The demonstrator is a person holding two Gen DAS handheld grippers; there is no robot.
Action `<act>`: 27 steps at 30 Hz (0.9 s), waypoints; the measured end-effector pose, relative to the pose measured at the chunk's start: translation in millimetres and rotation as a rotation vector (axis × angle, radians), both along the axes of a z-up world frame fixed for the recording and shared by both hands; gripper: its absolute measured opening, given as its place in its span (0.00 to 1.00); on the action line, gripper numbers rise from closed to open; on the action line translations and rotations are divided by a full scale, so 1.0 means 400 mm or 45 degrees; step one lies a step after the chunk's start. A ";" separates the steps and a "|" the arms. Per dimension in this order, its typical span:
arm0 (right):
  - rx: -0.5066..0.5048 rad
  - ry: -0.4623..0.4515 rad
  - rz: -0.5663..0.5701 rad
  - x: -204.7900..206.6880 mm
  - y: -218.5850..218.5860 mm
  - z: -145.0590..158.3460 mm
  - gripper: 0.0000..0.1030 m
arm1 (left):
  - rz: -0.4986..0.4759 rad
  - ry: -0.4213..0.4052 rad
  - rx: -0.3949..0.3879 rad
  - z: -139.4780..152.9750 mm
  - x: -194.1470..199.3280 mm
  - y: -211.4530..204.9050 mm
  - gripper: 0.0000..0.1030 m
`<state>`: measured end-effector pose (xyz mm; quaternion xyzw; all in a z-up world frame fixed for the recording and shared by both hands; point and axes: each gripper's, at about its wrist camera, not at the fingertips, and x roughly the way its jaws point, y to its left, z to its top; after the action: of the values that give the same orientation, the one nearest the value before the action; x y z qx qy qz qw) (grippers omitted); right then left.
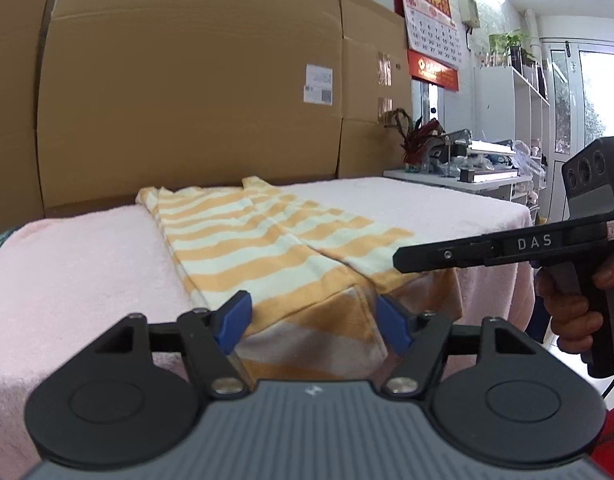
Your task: Fold clothes
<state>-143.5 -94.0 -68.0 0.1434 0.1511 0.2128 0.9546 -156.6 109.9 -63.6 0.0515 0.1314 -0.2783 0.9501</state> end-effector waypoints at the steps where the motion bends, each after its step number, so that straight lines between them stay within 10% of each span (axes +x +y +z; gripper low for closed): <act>1: 0.001 0.012 0.010 -0.005 -0.006 -0.001 0.14 | -0.007 0.006 0.000 -0.002 -0.003 0.007 0.70; 13: -0.054 0.026 -0.010 -0.027 -0.002 -0.011 0.19 | -0.065 0.062 -0.112 0.003 0.023 0.017 0.76; 22: -0.104 0.104 0.015 -0.040 -0.020 -0.028 0.22 | -0.105 0.087 -0.006 -0.016 -0.002 0.033 0.78; 27: -0.121 0.143 -0.032 -0.070 -0.085 -0.033 0.25 | 0.018 0.283 -0.012 -0.070 0.004 0.083 0.67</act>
<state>-171.4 -128.2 -81.0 0.1115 0.2127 0.1852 0.9529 -155.1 143.3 -91.6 0.0151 0.2350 -0.2762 0.9318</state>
